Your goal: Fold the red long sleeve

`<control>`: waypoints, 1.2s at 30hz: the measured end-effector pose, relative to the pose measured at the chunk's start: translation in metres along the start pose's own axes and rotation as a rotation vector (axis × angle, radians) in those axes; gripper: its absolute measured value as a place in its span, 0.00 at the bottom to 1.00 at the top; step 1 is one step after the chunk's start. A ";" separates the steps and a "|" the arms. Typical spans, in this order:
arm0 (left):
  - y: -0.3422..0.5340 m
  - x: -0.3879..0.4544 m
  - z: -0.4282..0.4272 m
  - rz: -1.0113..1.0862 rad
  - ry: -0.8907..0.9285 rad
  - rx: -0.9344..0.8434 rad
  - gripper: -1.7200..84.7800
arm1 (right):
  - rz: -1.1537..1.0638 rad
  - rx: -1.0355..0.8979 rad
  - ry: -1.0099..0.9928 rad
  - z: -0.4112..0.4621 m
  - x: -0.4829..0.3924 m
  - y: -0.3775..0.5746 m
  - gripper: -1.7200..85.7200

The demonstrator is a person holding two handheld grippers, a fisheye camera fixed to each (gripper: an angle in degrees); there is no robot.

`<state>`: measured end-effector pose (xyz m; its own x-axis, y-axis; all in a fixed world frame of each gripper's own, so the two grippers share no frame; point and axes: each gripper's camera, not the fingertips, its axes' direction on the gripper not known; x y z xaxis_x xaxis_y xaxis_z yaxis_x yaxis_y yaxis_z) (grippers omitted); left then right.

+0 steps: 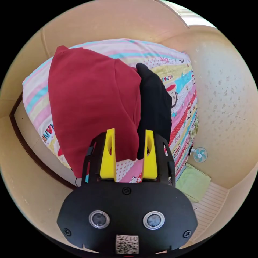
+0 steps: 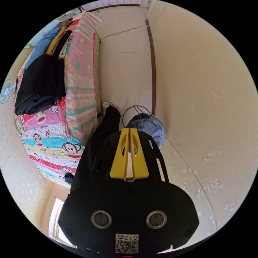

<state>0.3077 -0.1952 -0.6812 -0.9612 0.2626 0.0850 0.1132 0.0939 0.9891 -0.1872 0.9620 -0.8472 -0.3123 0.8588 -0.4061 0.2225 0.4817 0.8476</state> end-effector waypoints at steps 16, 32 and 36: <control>0.078 -0.051 0.037 0.010 0.465 0.068 0.02 | -0.252 0.300 -0.062 -0.029 0.004 0.139 0.02; 0.279 -0.057 -0.149 0.702 1.197 0.393 0.02 | -1.307 0.156 -0.665 -0.047 -0.224 0.205 0.02; 0.337 -0.028 -0.199 1.006 1.235 0.483 0.02 | -1.627 0.020 -0.724 -0.031 -0.312 0.250 0.02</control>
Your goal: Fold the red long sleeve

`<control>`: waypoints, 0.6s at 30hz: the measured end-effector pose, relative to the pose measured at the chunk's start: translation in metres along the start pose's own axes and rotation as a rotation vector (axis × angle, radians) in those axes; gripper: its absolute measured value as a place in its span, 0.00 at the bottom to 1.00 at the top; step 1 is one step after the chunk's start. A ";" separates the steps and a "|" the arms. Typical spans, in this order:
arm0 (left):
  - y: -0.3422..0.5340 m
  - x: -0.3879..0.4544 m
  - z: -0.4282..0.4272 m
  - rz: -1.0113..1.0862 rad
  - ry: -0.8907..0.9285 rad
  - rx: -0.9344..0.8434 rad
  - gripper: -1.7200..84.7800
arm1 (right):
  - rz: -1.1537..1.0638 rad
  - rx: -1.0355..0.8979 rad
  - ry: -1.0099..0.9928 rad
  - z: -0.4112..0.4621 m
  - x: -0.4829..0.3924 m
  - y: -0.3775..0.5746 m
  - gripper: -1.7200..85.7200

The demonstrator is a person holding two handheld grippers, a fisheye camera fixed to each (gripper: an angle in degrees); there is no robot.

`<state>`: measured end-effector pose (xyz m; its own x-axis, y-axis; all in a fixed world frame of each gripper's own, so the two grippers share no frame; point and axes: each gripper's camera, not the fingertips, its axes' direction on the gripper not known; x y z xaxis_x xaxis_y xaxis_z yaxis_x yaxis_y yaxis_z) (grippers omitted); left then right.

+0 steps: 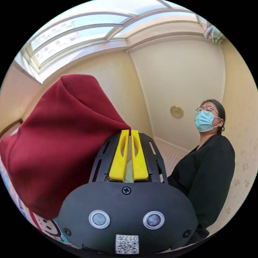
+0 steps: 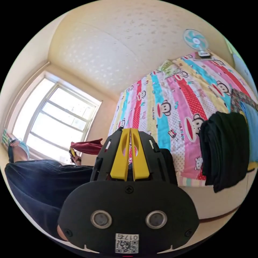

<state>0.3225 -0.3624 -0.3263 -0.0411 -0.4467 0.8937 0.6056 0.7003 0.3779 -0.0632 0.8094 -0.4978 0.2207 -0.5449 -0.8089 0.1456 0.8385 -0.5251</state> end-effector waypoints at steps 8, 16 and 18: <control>0.003 0.093 0.032 0.390 0.545 0.066 0.02 | -0.430 -0.133 -0.186 0.093 -0.076 -0.071 0.02; 0.129 0.046 0.078 0.364 0.958 0.168 0.02 | -0.597 -0.179 -0.201 0.112 -0.095 -0.117 0.03; 0.152 0.034 0.099 0.340 1.076 0.162 0.02 | -0.602 -0.186 -0.219 0.121 -0.100 -0.127 0.04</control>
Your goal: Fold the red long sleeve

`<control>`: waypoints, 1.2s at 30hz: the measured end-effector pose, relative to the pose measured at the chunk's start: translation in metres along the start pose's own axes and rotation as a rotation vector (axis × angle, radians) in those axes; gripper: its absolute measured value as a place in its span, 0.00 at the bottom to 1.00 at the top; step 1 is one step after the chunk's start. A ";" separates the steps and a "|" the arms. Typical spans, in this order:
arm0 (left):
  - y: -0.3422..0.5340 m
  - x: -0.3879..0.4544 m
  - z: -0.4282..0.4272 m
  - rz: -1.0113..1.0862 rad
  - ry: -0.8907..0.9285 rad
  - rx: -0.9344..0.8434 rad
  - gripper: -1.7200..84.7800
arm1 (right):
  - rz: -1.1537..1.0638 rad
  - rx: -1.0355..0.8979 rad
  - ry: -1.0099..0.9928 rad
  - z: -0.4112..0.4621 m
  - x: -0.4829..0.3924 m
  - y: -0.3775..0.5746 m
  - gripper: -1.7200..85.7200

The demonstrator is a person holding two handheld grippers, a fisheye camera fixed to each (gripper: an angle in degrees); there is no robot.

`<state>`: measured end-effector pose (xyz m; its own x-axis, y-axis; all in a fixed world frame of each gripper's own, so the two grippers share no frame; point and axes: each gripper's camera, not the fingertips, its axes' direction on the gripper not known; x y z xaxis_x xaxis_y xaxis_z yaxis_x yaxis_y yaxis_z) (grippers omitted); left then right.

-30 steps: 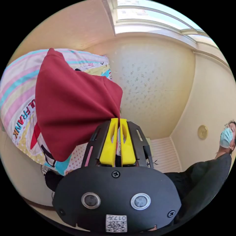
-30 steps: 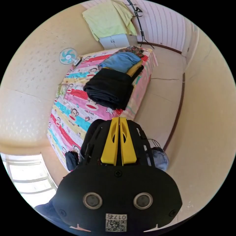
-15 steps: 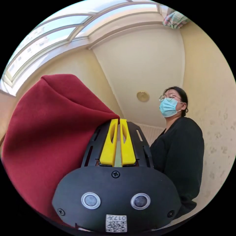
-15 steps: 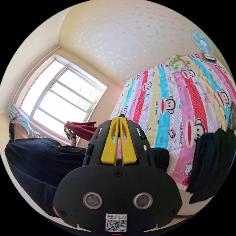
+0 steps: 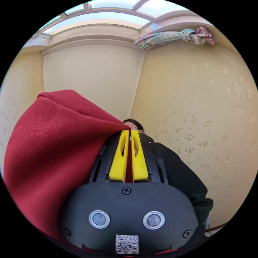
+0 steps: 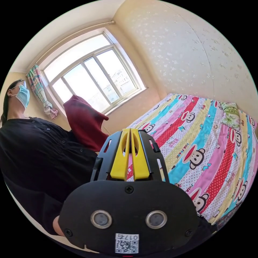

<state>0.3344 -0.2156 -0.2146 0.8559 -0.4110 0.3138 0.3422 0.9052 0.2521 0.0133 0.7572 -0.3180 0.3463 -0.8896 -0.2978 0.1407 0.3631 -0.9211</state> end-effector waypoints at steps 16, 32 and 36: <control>0.276 -0.074 0.030 -0.301 0.731 0.125 0.02 | -0.005 -0.032 -0.787 0.205 0.004 -0.073 0.32; 0.458 -0.043 -0.202 -0.663 -0.890 -0.622 0.05 | -0.213 0.447 -0.468 0.060 -0.061 -0.155 0.09; 0.531 -0.055 -0.250 -0.717 -1.106 -0.555 0.10 | -0.291 0.357 -0.223 0.064 -0.120 -0.195 0.09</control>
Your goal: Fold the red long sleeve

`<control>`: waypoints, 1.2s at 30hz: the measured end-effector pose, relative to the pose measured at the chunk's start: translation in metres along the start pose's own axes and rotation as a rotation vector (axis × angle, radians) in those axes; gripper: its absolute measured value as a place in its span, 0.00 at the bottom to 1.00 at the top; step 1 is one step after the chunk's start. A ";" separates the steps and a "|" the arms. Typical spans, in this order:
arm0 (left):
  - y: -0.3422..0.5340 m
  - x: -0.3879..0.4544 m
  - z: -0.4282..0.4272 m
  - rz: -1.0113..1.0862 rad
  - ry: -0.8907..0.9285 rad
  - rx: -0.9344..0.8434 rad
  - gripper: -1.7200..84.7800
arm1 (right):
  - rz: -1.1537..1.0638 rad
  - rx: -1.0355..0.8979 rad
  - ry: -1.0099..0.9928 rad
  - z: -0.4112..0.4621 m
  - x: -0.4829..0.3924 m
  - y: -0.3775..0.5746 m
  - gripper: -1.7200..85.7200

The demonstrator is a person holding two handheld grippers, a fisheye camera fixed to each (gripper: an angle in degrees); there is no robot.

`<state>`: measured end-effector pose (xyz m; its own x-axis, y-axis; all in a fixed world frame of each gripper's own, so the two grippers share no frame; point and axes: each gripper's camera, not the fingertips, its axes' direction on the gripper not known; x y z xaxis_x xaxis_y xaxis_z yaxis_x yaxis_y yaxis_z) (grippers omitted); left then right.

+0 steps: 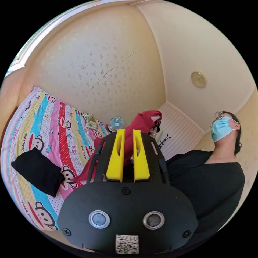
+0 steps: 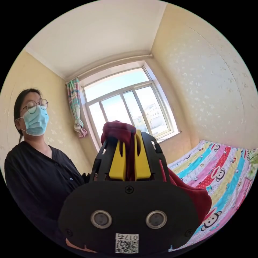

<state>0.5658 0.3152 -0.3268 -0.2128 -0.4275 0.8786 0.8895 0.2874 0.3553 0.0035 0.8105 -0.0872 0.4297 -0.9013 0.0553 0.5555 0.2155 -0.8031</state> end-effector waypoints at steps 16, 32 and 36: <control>0.036 0.023 0.310 0.512 -0.280 -0.276 0.23 | -0.078 0.142 0.529 0.041 -0.096 -0.072 0.09; -0.026 0.017 0.133 0.355 -0.149 0.250 0.06 | -0.069 -0.125 0.636 0.054 -0.064 -0.042 0.11; -0.044 0.079 0.129 0.540 -0.008 0.235 0.05 | -0.108 -0.129 0.570 0.043 -0.044 0.003 0.12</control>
<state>0.4575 0.3792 -0.2325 0.2409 -0.1614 0.9570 0.7595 0.6453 -0.0824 0.0172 0.8666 -0.0661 -0.0941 -0.9830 -0.1576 0.4689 0.0959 -0.8780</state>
